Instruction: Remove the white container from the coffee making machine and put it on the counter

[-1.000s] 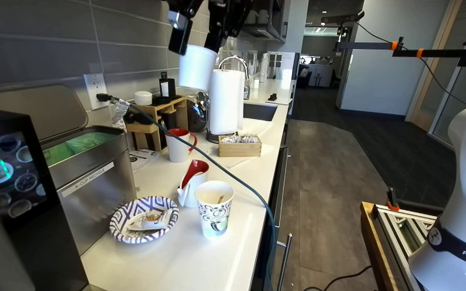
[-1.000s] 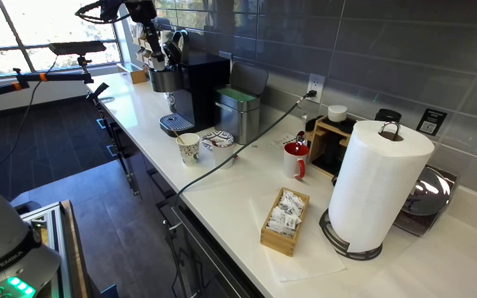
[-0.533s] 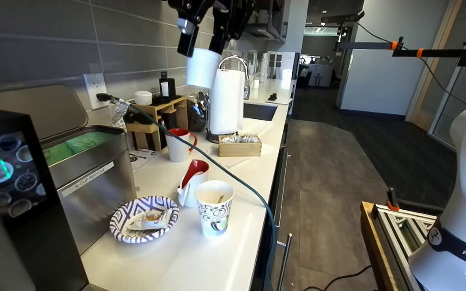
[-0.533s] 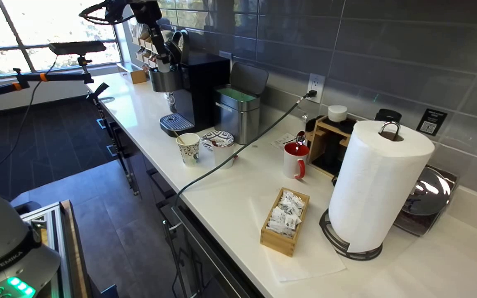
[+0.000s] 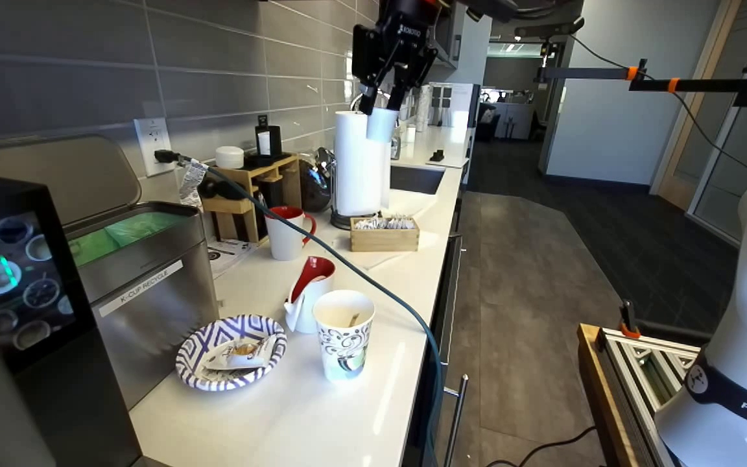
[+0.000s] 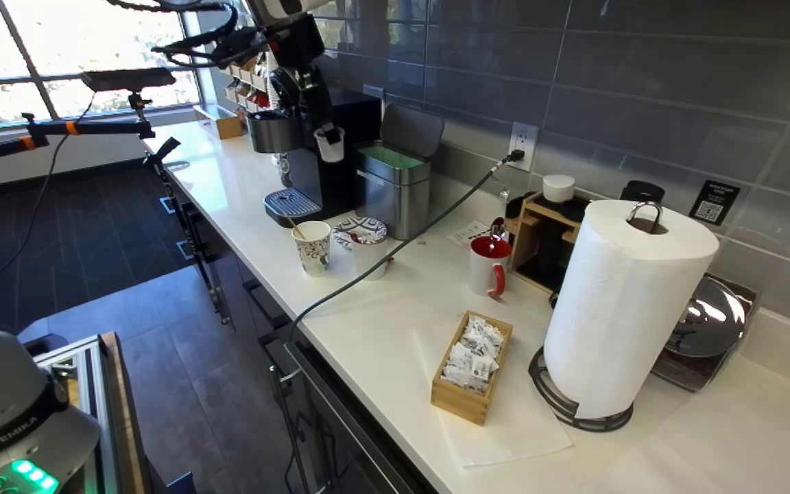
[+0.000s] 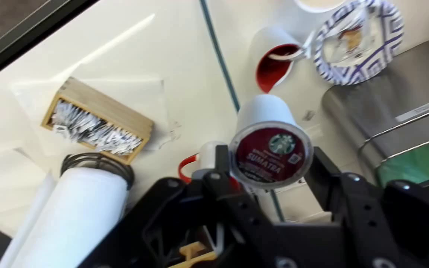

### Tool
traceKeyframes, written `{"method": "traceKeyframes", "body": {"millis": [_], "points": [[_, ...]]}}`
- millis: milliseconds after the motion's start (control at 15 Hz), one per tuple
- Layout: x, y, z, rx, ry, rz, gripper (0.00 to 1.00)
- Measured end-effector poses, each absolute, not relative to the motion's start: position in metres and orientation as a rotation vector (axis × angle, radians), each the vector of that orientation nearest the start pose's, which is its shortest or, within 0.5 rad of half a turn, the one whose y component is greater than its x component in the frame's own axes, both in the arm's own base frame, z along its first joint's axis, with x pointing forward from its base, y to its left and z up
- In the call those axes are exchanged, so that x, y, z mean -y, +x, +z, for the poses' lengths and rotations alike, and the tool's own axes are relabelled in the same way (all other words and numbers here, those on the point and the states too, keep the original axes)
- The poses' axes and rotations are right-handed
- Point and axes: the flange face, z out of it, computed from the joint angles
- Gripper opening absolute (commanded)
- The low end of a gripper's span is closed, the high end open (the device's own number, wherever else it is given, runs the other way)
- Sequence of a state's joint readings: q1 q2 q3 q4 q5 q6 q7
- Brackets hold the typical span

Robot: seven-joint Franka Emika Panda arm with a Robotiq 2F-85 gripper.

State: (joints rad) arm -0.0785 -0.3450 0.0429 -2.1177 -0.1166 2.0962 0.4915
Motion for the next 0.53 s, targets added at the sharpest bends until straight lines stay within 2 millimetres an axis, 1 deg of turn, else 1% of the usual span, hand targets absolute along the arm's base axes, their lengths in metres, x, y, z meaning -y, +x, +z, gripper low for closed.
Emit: {"method": "traceKeyframes", "body": {"millis": [133,200,333,533], "points": [[0.045,0.479,0.568,-0.837,-3.085,-0.558,0.29],[0.051,0.478,0.556,-0.876,-3.087,-0.536,0.54],[0.053,0.477,0.541,-0.929,-3.076,-0.492,0.54],[0.051,0.478,0.54,-0.945,-3.07,-0.488,0.54]]}}
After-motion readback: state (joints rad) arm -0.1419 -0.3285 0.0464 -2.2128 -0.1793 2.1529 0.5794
